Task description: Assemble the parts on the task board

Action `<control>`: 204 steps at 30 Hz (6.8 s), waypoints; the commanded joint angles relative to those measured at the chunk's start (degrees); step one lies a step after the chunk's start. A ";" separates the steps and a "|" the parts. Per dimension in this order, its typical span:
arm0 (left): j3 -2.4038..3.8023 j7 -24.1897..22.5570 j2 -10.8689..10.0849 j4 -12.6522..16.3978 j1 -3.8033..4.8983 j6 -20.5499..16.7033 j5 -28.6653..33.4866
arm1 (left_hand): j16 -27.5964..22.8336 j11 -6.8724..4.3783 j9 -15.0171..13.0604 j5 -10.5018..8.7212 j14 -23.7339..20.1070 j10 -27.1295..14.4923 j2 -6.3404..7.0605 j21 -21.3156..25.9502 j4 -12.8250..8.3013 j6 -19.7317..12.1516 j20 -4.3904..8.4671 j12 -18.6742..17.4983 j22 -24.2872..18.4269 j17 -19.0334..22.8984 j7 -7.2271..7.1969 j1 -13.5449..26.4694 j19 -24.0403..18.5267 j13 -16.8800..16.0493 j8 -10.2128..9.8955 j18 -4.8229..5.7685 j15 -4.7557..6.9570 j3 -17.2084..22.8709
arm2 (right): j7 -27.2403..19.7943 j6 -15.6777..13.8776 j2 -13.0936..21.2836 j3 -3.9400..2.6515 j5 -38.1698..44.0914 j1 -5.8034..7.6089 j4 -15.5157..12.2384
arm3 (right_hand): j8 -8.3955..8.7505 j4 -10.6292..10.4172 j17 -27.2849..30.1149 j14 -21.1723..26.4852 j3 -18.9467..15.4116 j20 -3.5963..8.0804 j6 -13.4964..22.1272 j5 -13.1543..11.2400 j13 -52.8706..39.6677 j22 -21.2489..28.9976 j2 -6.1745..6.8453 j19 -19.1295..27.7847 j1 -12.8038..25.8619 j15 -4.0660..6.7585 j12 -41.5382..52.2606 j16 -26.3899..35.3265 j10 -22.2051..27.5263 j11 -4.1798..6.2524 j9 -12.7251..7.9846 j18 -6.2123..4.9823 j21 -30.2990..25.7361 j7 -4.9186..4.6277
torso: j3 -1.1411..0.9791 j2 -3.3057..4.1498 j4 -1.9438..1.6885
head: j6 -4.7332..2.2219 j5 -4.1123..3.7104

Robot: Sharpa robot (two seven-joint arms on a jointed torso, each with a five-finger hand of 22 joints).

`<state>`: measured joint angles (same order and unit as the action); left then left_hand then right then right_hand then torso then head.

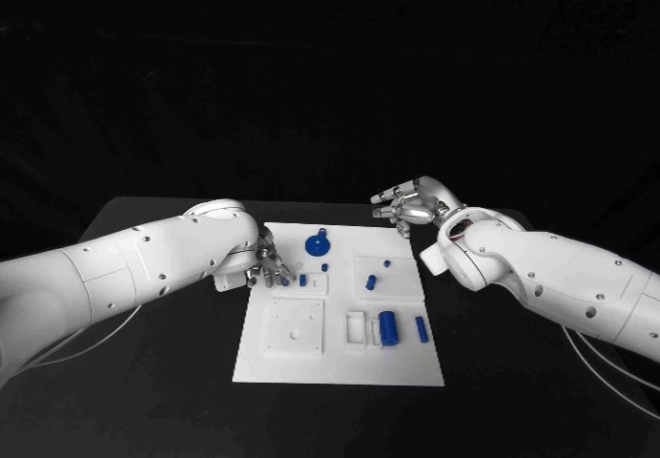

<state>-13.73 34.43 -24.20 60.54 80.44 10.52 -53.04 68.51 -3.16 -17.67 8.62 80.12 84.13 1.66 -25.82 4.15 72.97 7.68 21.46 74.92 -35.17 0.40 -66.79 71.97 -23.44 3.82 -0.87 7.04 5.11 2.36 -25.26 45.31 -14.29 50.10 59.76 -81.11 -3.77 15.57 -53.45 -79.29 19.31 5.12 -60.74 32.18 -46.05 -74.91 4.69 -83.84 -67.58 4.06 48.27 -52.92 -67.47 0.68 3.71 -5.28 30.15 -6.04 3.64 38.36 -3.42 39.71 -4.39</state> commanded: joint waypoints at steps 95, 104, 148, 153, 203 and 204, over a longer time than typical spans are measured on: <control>0.29 -3.79 -4.07 4.98 0.31 -6.95 0.07 | 2.18 0.79 11.48 16.27 0.60 2.63 -9.90 -2.22 -15.01 -3.39 -0.84 8.55 1.16 -2.59 2.13 -2.25 -0.72 10.95 0.56 -1.55 -0.88 7.53 | -0.28 1.10 0.36 -0.03 -0.02 -0.51 -0.76 | 0.23 -0.02 -0.08 -0.25 0.25 0.42 -0.45 0.24 -0.12 -3.30 0.00 -1.63 0.27 0.43 -0.13 0.06 -0.45 0.15 -0.07 -0.62 0.40 -0.05 | 0.02 -0.11 -0.10 | -0.44 -0.08; 0.55 -8.69 -7.76 8.68 1.11 -7.26 6.15 | 2.17 0.74 11.30 16.29 0.61 2.62 -9.98 -2.25 -15.24 -3.14 -0.86 9.15 1.15 -2.51 2.04 -2.30 -0.75 11.63 0.56 -1.58 -0.87 7.65 | -0.48 1.57 0.37 -0.03 2.20 -0.74 -1.19 | 0.21 0.24 -0.23 -0.33 0.41 0.44 -0.53 0.18 -0.14 -3.34 0.04 -1.67 0.02 0.45 -0.11 -0.11 -0.49 0.16 -0.06 -0.62 0.57 -0.04 | 0.03 -0.07 -0.08 | -0.79 0.15; 0.53 -26.16 -14.98 18.29 1.31 -5.57 41.00 | 2.33 0.24 8.59 13.73 0.67 2.66 -10.17 -1.26 -10.88 -2.40 0.13 12.21 1.13 -3.28 1.28 -1.68 -0.13 14.88 1.25 -0.34 -0.19 6.66 | 2.14 4.94 -3.41 3.49 44.33 -1.65 -10.54 | 0.24 0.38 -1.26 -0.91 -7.94 0.30 0.03 -9.29 -0.78 -3.59 0.04 -2.03 -3.62 0.29 0.42 -1.04 -1.21 0.00 -0.11 -0.33 1.88 0.05 | -0.05 0.07 0.06 | -2.61 1.17; 0.51 -26.29 -14.99 18.35 1.31 -5.96 40.95 | 2.31 0.24 8.29 13.89 0.70 2.68 -10.13 -1.28 -11.01 -2.40 0.13 12.38 1.12 -3.30 1.27 -1.58 -0.13 15.41 1.21 -0.34 -0.19 6.81 | 2.08 4.93 -3.36 3.71 44.41 -1.67 -11.11 | 0.25 0.44 -1.30 -0.94 -6.94 0.36 -0.25 -8.87 -0.83 -3.64 0.08 -2.06 -3.34 0.34 0.43 -1.07 -1.22 0.05 -0.12 -0.25 2.07 0.09 | -0.09 0.07 0.04 | -2.57 1.17; 0.44 -25.58 -15.55 17.90 1.30 -9.25 40.66 | 2.46 0.01 7.44 14.55 0.94 2.71 -9.94 -1.62 -11.67 -2.00 0.19 13.43 1.13 -3.79 1.09 -1.33 -0.09 17.08 1.36 -0.43 -0.08 7.10 | 2.19 6.11 -2.46 3.89 44.13 -2.97 -12.35 | 0.23 0.21 -1.70 -1.23 -3.55 0.70 -2.62 -9.35 -1.61 -3.72 0.04 -2.19 -2.05 0.64 0.84 -1.36 -1.51 0.45 -0.10 0.15 2.79 0.68 | -0.05 0.03 0.04 | -2.21 1.09; 0.44 -25.43 -15.55 17.90 1.30 -9.30 40.44 | 2.46 0.01 7.44 14.55 0.94 2.71 -9.94 -1.62 -11.67 -2.00 0.19 13.43 1.13 -3.79 1.09 -1.33 -0.09 17.08 1.36 -0.43 -0.08 7.10 | 2.21 6.04 -2.44 3.89 44.13 -2.99 -12.37 | 0.23 0.21 -1.70 -1.23 -3.55 0.70 -2.62 -9.35 -1.61 -3.72 0.04 -2.19 -2.05 0.64 0.84 -1.36 -1.51 0.45 -0.10 0.15 2.79 0.68 | -0.06 0.04 0.04 | -2.21 1.09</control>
<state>-13.49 9.36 -39.77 78.60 81.57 3.11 -12.79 70.77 -2.57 -7.39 22.86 80.95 84.35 -7.91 -27.29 -8.66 67.87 7.47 34.74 74.93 -38.92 3.87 -68.34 71.76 -6.40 4.21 -1.74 6.60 10.82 5.18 -20.86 42.90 -10.57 93.82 57.01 -93.14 -3.38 15.73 -55.12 -80.23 15.53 5.32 -62.92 23.13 -47.62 -74.90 4.83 -84.04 -70.28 4.58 48.78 -54.11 -68.81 1.02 3.53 -5.27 32.79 -5.33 3.60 38.37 -3.37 37.51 -3.26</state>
